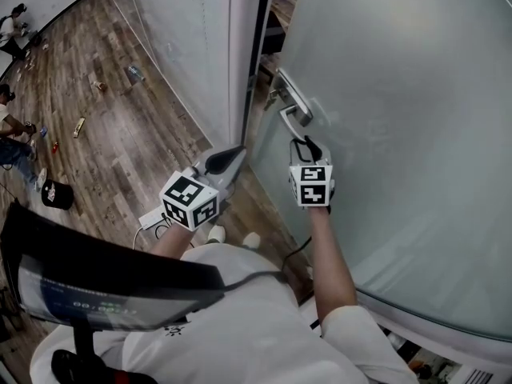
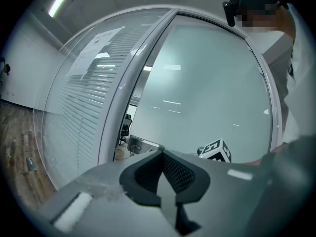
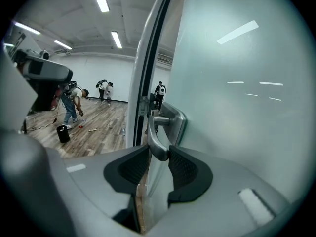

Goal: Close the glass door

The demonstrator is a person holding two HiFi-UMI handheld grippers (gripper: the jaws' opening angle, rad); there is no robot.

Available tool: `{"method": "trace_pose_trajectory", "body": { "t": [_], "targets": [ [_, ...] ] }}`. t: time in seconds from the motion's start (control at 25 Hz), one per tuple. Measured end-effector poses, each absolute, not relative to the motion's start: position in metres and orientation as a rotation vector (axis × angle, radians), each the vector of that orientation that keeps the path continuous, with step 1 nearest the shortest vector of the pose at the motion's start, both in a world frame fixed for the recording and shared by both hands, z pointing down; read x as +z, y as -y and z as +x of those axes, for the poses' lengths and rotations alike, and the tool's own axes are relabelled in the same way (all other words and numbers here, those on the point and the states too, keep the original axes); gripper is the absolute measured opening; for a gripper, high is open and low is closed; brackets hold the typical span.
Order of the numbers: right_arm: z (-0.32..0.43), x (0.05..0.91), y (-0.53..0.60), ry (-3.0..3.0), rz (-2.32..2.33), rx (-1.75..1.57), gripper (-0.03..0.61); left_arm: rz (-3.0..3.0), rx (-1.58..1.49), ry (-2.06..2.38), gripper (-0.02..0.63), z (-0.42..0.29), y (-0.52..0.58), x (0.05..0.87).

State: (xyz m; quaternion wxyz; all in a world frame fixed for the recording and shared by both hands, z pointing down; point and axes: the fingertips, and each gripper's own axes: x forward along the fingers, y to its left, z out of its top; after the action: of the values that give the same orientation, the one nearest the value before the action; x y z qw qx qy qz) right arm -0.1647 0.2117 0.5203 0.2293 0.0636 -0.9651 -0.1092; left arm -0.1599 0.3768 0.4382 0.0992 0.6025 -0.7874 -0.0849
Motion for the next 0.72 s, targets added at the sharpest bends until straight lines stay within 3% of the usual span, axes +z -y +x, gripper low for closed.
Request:
{"method": "trace_pose_trajectory", "body": {
  "t": [0.72],
  "targets": [
    [-0.156,0.51,-0.215,2.661,-0.03,-0.245,0.123,1.763,-0.233,2.3,-0.002,-0.177,-0.317,0.421]
  ]
}}
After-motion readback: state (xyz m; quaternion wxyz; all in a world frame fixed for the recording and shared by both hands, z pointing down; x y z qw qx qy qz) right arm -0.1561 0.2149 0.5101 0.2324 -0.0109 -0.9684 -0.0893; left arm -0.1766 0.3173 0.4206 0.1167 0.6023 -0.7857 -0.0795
